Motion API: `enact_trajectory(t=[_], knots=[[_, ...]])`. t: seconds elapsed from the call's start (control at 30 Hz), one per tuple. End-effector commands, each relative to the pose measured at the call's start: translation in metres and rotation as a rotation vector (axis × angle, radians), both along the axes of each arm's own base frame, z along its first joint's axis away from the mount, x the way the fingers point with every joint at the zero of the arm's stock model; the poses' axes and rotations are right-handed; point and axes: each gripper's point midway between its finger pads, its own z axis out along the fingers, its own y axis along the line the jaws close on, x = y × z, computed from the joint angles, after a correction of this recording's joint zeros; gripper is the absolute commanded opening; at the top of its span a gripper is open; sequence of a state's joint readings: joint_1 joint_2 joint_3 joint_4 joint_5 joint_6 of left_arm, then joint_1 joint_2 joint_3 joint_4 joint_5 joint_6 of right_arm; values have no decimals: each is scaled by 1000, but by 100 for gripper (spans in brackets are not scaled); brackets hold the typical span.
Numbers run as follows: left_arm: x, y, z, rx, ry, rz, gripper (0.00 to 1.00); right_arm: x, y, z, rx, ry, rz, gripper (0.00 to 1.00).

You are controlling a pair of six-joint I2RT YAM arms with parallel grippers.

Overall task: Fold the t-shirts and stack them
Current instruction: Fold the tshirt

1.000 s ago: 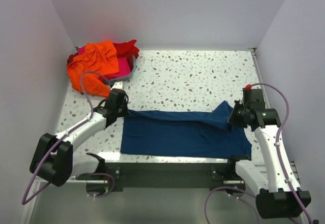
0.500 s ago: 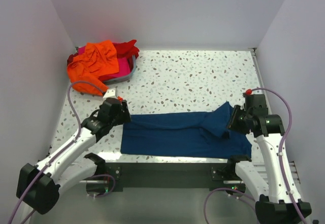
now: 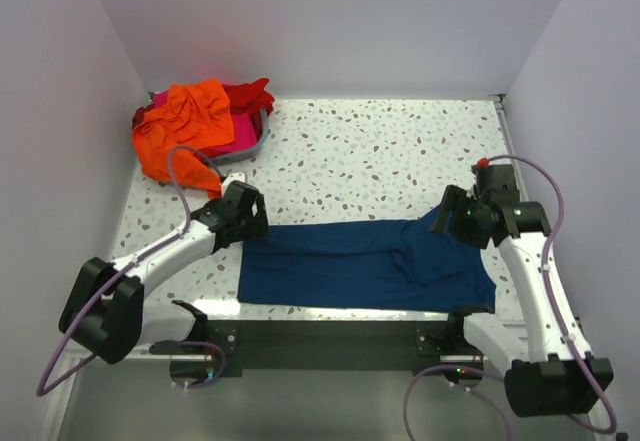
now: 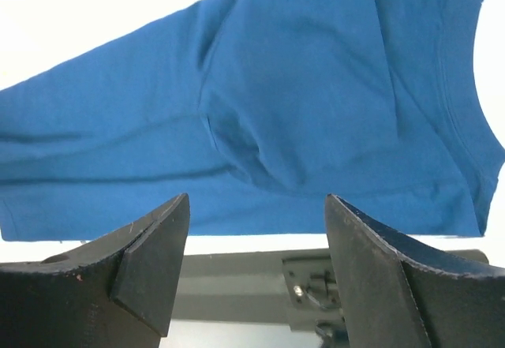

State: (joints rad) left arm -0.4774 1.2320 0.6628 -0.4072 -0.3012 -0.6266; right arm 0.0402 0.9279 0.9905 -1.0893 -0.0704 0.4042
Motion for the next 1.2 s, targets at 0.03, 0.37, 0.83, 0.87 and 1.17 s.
enact_trajectory(t=[0.03, 0.37, 0.83, 0.87, 1.17], knots=[[36, -3, 11, 13, -80, 16, 86, 50, 1, 1, 17, -88, -31, 70], [60, 15, 1, 67, -76, 49, 84, 119, -32, -41, -5, -21, -132, 63], [54, 3, 10, 16, -104, -3, 77, 146, -62, -92, 87, 57, -166, 61], [52, 5, 8, 23, -99, 2, 77, 148, -63, -96, 88, 62, -164, 60], [43, 13, -12, 63, -52, 19, 68, 158, -66, -117, 101, 106, -168, 57]])
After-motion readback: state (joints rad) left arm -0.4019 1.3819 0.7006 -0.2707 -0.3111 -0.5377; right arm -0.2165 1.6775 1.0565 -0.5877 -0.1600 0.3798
